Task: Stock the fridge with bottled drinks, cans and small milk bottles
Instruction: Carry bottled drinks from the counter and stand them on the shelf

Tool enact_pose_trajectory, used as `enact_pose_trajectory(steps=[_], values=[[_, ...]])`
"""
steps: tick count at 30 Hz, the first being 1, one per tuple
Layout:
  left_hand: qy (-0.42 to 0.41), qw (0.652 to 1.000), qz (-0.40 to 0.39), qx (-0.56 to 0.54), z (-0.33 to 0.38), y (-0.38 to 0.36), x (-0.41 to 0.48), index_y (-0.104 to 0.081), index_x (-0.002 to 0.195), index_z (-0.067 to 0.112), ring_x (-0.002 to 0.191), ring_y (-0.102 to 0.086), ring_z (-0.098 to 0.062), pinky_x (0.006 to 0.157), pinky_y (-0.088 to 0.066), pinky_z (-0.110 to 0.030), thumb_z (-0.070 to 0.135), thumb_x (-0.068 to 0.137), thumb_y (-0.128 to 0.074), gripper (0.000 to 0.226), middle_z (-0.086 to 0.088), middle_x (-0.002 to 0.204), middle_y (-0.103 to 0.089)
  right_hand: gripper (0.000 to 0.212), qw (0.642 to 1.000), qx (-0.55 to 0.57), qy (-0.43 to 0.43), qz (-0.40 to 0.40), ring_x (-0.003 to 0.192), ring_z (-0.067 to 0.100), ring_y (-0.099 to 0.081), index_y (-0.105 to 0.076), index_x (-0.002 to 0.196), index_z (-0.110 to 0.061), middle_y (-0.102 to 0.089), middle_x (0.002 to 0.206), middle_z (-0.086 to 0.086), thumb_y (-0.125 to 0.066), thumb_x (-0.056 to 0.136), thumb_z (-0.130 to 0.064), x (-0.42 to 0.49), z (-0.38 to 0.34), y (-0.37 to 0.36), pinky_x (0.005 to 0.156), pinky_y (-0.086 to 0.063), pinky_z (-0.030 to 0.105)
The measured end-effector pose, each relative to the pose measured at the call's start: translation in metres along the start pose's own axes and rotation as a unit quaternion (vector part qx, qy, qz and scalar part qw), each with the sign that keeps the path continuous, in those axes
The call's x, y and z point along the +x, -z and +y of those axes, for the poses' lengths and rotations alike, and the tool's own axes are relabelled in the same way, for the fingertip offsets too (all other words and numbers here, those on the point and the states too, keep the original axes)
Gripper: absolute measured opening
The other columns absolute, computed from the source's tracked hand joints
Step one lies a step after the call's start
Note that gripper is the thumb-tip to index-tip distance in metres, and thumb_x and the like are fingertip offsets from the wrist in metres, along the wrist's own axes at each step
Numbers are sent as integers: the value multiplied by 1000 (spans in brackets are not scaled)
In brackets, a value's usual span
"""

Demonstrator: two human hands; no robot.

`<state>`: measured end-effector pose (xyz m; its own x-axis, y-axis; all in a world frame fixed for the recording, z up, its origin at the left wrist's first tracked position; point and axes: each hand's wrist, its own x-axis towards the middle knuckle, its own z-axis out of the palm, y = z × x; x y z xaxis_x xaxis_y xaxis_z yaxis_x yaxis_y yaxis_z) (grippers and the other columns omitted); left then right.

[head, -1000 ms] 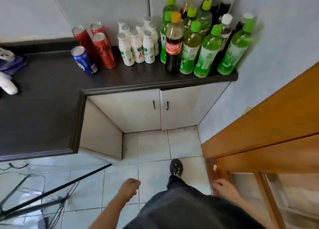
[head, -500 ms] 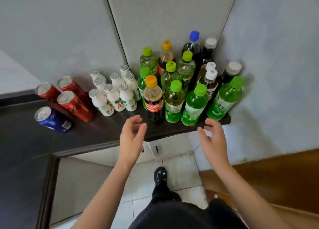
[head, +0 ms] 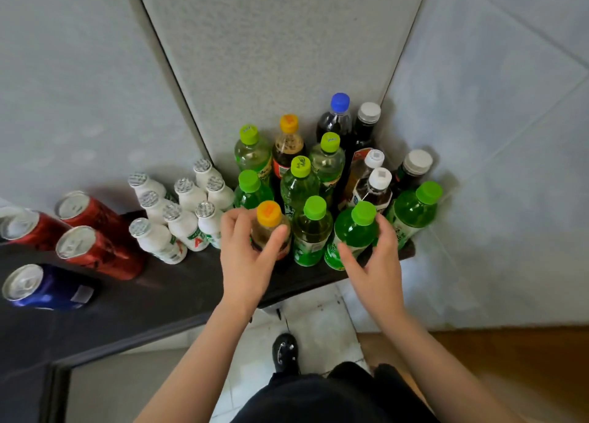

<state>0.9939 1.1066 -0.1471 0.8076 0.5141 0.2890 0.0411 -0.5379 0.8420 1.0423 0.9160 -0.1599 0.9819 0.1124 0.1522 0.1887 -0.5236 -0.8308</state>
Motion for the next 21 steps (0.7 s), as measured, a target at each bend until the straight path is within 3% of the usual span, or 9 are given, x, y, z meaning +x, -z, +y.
enact_pose_trajectory(steps=[3, 6, 8, 11, 14, 15, 18, 21], values=[[-5, 999, -31, -42, -3, 3, -9, -49, 105, 49, 99, -51, 3, 81, -38, -7, 49, 84, -53, 21, 14, 104, -55, 80, 1000, 24, -15, -7, 130, 12, -41, -23, 144, -20, -38, 142, -6, -71, 81, -30, -2, 6, -8, 107, -40, 36], [0, 998, -33, -50, -1, 8, -16, -46, 106, 58, 96, -55, 5, 80, -39, -7, 46, 86, -51, 24, 25, 103, -59, 73, 999, 26, 14, 16, 127, 9, -43, -27, 143, -19, -40, 135, -13, -69, 83, -27, 1, 10, -12, 106, -41, 33], [8, 999, -15, -48, -1, 13, -21, -48, 105, 56, 96, -55, 7, 80, -39, -5, 45, 87, -51, 22, 30, 104, -59, 71, 999, 26, 30, 15, 125, 10, -44, -29, 142, -17, -40, 133, -11, -69, 83, -27, 3, 14, -13, 106, -39, 29], [44, 997, 25, -58, 0, 22, -35, -50, 98, 51, 91, -56, 7, 78, -41, -8, 45, 86, -50, 14, 30, 100, -60, 73, 999, 37, 35, -1, 127, 19, -43, -28, 142, -9, -40, 138, 6, -68, 84, -26, 0, 20, -10, 106, -36, 25], [64, 994, 67, -59, 4, 29, -56, -51, 93, 46, 86, -55, 9, 75, -39, -4, 42, 86, -47, 10, 28, 96, -61, 74, 997, 69, 37, -17, 126, 22, -45, -28, 142, -8, -41, 137, 10, -64, 83, -34, -12, 24, 0, 105, -40, 32], [70, 993, 78, -60, 6, 31, -65, -52, 93, 44, 85, -55, 9, 74, -38, -3, 41, 86, -46, 10, 27, 95, -61, 75, 996, 77, 38, -25, 125, 21, -46, -28, 142, -10, -41, 137, 10, -62, 82, -37, -17, 26, 4, 104, -41, 31], [105, 986, 109, -72, 11, 34, -95, -52, 90, 40, 80, -53, 8, 71, -38, -4, 43, 86, -43, 10, 24, 88, -60, 73, 992, 87, 64, -58, 118, 2, -45, -29, 142, -16, -41, 133, 3, -62, 81, -41, -34, 30, 18, 95, -34, 4], [156, 974, 143, -86, 15, 36, -127, -52, 88, 37, 78, -52, 9, 69, -38, -3, 43, 87, -44, 10, 28, 83, -58, 71, 985, 111, 78, -109, 113, -9, -45, -27, 140, -29, -42, 129, -6, -63, 81, -42, -51, 32, 28, 89, -36, 3]])
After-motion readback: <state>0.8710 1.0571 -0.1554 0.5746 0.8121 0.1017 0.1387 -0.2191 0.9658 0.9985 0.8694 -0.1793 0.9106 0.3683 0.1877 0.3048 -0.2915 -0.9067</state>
